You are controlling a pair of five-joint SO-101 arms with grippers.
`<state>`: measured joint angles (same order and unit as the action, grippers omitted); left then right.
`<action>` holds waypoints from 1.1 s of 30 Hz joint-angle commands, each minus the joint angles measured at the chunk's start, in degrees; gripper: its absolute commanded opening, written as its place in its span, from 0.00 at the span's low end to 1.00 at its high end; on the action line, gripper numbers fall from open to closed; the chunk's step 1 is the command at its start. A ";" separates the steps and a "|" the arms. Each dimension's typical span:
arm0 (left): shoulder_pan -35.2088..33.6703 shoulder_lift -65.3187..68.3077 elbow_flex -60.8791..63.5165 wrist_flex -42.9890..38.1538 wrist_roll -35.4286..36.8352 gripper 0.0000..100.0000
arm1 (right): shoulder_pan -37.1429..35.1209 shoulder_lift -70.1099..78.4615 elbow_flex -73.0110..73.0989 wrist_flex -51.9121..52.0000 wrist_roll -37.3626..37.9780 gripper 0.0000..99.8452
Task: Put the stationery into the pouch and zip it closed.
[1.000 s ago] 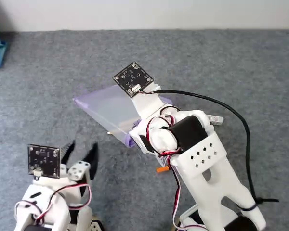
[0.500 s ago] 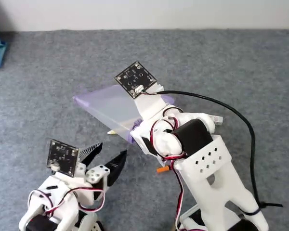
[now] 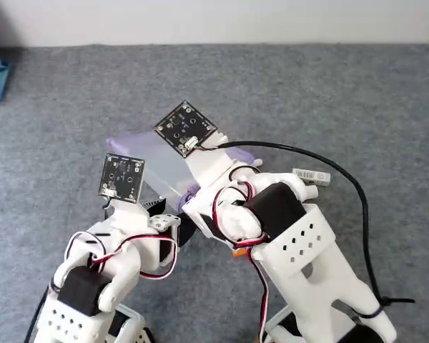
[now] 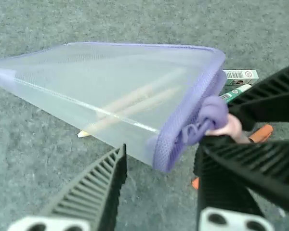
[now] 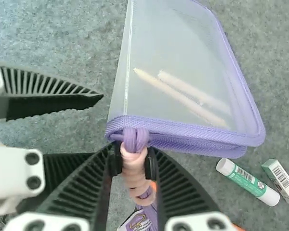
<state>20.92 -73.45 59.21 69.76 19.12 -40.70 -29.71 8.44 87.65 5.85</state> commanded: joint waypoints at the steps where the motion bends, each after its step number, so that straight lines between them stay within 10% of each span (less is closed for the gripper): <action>1: -2.11 -0.79 -1.54 -0.62 0.70 0.23 | 0.48 -2.07 -1.67 -0.66 -0.18 0.01; 25: -9.93 -11.16 7.78 -4.22 -8.26 0.01 | -0.13 -2.07 -1.49 3.56 -0.09 0.01; 33: -16.44 -11.08 7.87 -3.08 -8.26 0.01 | 13.32 -3.21 -1.58 4.79 0.00 0.01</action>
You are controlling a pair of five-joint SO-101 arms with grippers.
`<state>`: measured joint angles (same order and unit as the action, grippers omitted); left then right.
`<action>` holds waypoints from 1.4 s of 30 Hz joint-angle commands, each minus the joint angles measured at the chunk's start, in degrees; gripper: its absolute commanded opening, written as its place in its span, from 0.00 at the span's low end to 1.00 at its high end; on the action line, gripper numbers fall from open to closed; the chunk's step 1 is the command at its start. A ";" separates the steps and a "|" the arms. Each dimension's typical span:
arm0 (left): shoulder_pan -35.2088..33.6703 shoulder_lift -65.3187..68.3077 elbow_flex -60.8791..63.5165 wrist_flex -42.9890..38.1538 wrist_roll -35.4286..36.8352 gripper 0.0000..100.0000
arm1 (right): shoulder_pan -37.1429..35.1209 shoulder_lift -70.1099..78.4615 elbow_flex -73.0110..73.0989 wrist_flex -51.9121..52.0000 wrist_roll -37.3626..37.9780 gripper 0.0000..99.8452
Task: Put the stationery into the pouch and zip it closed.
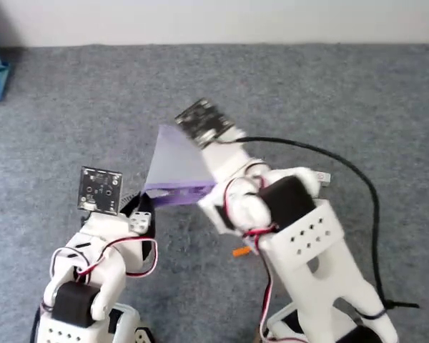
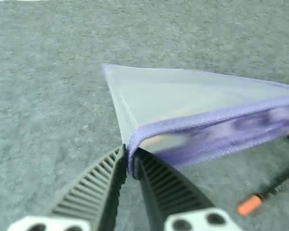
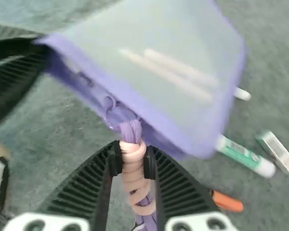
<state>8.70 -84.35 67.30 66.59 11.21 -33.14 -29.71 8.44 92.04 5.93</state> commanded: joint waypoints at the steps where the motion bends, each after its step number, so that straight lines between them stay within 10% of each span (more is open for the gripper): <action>1: -5.89 -0.18 -0.22 0.18 -0.35 0.01 | 7.34 -3.91 -1.49 0.40 0.53 0.01; 14: -2.55 -0.26 -0.31 2.02 -0.18 0.02 | 14.20 -8.92 -1.32 0.40 8.70 0.01; 23: -2.11 -0.18 3.65 -0.09 0.00 0.30 | 9.45 -8.92 -1.32 1.98 8.62 0.01; 42: -2.90 -0.53 10.15 -13.98 -6.51 0.01 | 9.63 -9.01 -1.58 0.84 8.53 0.01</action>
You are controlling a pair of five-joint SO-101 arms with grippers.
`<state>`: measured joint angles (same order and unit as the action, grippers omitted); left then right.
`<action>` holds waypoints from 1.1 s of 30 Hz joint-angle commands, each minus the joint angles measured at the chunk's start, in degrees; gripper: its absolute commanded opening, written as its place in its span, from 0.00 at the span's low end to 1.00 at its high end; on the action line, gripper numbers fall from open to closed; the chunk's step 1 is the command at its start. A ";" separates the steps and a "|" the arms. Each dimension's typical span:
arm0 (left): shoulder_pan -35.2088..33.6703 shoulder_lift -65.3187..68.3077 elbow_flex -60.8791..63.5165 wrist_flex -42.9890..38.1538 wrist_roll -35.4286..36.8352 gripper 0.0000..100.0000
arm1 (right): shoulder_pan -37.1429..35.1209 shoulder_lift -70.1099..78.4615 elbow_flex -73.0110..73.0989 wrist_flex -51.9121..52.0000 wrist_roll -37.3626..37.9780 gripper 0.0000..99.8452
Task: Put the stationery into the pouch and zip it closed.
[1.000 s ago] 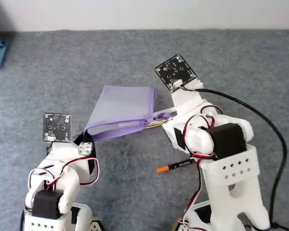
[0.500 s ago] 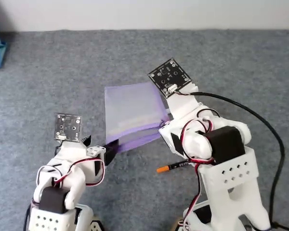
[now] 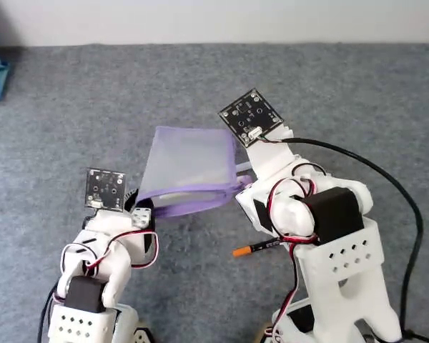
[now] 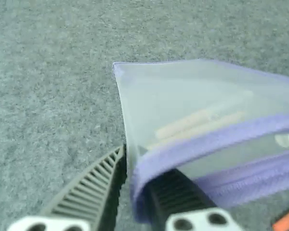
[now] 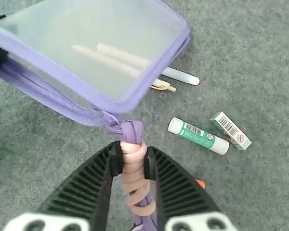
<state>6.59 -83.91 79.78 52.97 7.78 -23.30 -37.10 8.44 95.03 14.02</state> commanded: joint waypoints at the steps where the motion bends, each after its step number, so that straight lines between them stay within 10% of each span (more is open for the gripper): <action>1: -1.76 -0.97 -4.00 1.05 -3.60 0.01 | -0.22 -1.63 -1.58 -3.47 0.44 0.01; 17: -9.49 -0.62 -34.24 34.29 -3.69 0.01 | -6.29 -0.92 -5.98 -10.07 -9.14 0.01; 33: -20.40 -0.53 -37.41 39.82 -3.34 0.02 | -9.63 1.36 -9.67 1.98 -17.23 0.03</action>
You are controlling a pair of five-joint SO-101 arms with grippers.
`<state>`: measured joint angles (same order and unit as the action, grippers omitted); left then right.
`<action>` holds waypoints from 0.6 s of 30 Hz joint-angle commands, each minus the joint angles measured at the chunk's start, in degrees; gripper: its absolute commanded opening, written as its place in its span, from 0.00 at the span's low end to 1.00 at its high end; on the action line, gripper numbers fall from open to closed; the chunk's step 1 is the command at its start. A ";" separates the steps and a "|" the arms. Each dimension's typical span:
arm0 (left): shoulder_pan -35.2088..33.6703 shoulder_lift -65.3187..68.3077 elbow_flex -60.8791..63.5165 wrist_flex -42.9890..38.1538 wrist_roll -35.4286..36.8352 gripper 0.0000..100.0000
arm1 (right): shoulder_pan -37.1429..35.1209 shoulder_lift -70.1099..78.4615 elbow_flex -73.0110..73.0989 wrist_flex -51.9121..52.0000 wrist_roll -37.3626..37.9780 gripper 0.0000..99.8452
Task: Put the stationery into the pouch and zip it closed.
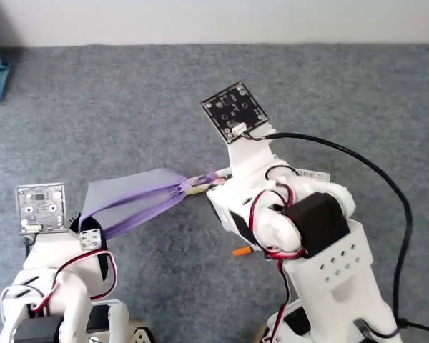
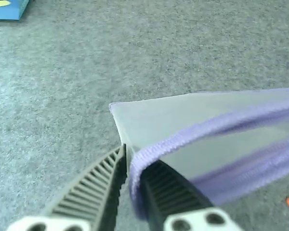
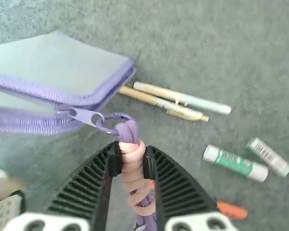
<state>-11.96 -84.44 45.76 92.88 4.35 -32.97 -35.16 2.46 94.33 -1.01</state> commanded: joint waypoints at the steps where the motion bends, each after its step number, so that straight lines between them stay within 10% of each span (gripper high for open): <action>1: -1.93 0.00 -3.30 -0.09 0.18 0.04 | 0.92 -0.57 -4.04 3.56 -2.73 0.06; 8: -2.20 5.10 -2.59 -0.18 8.44 0.13 | 14.46 0.13 -6.95 6.90 -5.89 0.28; 18: -2.11 29.89 -13.76 5.54 21.10 0.01 | 25.45 11.91 -5.54 6.99 -2.64 0.28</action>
<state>-13.98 -61.93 38.29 96.40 22.29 -9.41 -27.34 -2.11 99.96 -4.35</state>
